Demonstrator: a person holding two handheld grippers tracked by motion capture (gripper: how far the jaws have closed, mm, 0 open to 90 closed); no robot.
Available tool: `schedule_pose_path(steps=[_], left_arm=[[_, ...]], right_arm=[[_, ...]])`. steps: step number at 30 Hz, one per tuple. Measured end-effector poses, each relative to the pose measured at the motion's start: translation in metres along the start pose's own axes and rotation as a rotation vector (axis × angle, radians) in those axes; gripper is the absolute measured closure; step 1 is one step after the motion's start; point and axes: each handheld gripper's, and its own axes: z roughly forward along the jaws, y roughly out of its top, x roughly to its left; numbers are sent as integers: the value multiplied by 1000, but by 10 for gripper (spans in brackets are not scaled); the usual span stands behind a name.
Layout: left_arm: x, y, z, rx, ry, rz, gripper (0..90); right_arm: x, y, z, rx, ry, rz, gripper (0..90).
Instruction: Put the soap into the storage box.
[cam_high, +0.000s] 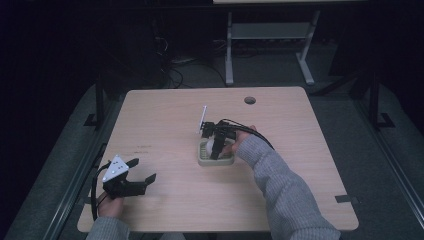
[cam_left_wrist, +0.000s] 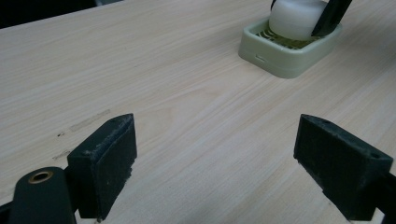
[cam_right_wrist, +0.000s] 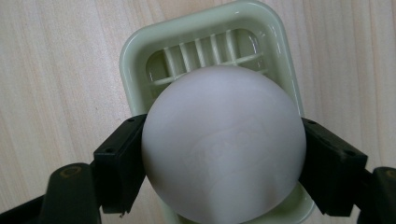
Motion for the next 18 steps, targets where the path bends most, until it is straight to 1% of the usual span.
schedule_pose_path(steps=[5, 13, 18], left_arm=[[0, 0, 0, 1, 1, 1, 128], [0, 0, 0, 1, 1, 1, 128], [1, 0, 0, -1, 3, 2, 128]], right_arm=[[-1, 0, 1, 2, -2, 4, 230], [-3, 0, 2, 4, 7, 9, 230], [-3, 1, 3, 11, 3, 5, 230]])
